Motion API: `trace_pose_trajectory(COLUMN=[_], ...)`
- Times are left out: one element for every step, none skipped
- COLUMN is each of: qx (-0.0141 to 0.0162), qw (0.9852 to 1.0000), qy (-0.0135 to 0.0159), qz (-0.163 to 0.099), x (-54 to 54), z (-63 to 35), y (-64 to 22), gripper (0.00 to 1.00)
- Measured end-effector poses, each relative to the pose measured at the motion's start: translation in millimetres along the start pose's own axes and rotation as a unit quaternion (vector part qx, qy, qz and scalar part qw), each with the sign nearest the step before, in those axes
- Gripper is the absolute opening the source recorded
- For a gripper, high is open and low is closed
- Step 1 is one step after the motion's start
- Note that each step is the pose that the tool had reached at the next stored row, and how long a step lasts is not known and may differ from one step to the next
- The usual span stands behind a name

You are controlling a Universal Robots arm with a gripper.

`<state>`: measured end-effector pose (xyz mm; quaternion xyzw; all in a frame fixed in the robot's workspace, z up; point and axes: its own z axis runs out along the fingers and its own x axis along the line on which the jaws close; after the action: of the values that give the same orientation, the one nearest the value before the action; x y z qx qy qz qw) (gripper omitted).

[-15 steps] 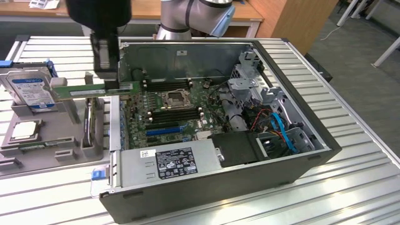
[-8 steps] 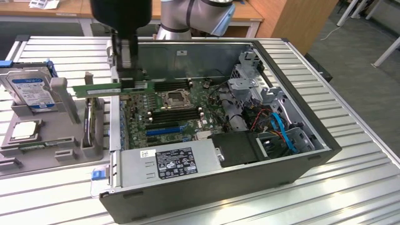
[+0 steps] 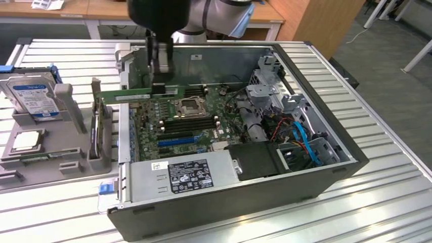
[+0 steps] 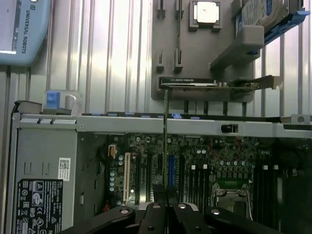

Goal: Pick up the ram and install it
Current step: 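Pick up the ram and move it above insertion slot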

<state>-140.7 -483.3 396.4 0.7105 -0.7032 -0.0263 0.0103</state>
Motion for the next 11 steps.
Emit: trace_pose_trajectory(qx=[-0.0001, -0.0002, -0.0003, -0.0004, -0.0004, -0.0005, -0.0006, -0.0007, -0.0007, -0.0008, -0.0008], qw=[1.0000, 1.0000, 1.0000, 1.0000, 1.0000, 1.0000, 1.0000, 1.0000, 1.0000, 1.0000, 1.0000], qy=[0.0000, 0.0000, 0.0000, 0.0000, 0.0000, 0.0000, 0.0000, 0.0000, -0.0001, -0.0001, 0.0000], qz=[0.000, 0.000, 0.000, 0.000, 0.000, 0.000, 0.000, 0.000, 0.000, 0.000, 0.000], x=[0.0, 0.1, 0.1, 0.2, 0.2, 0.2, 0.3, 0.3, 0.4, 0.4, 0.5], z=[-0.2, -0.4, -0.5, -0.7, -0.9, -1.0, -1.2, -1.4, -1.5, -1.7, -1.9], y=[-3.3, -6.8, -10.2, -13.5, -16.8, -20.1, -23.4, -26.9, -30.1, -33.2, -36.0], gripper=[0.11, 0.11, 0.11, 0.11, 0.11, 0.11, 0.11, 0.11, 0.11, 0.11, 0.11])
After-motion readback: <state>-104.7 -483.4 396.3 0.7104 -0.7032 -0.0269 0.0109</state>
